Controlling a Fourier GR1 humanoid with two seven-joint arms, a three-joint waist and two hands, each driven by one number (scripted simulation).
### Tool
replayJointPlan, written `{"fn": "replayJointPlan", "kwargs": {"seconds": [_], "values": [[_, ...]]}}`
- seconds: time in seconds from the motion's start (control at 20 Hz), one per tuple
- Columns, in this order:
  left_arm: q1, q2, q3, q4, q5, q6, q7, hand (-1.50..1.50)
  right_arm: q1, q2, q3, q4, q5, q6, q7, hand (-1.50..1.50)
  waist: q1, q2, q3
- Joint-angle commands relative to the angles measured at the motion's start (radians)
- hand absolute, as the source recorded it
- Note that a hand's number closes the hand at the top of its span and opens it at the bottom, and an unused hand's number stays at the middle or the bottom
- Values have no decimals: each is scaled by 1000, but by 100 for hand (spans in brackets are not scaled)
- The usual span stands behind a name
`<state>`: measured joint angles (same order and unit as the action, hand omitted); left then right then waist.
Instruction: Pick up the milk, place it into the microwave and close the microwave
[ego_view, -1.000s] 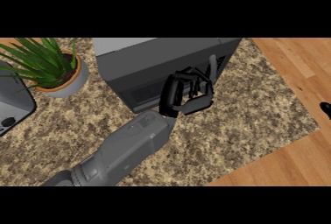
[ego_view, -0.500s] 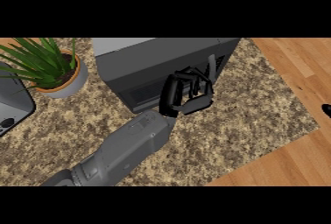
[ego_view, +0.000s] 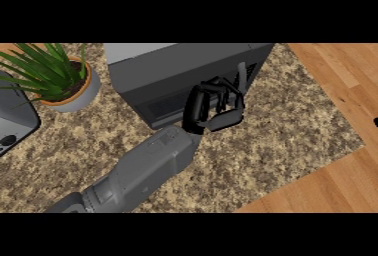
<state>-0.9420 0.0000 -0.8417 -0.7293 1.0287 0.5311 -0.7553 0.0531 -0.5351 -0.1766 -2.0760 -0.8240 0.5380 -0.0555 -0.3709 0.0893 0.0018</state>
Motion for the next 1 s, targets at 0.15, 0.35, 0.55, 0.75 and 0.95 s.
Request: {"fn": "replayJointPlan", "kwargs": {"seconds": [0.15,0.35,0.55,0.75,0.95], "values": [[-85,0,-36,133,-8,13,76,150,-12,-6,11,-8,-59,21,2,-150,-5,8,4],[-75,0,-47,161,14,47,108,150,-11,-26,11,-21,-82,42,10,-150,12,2,2],[-63,0,-55,178,38,64,122,150,-9,-41,-9,-23,-107,38,15,-150,38,-2,0],[-26,0,-60,200,65,100,123,150,6,-57,-32,-47,-109,29,25,-150,69,-12,-3],[-21,0,-59,195,103,76,131,150,35,-49,-41,-63,-127,17,26,-150,86,-14,-4]]}}
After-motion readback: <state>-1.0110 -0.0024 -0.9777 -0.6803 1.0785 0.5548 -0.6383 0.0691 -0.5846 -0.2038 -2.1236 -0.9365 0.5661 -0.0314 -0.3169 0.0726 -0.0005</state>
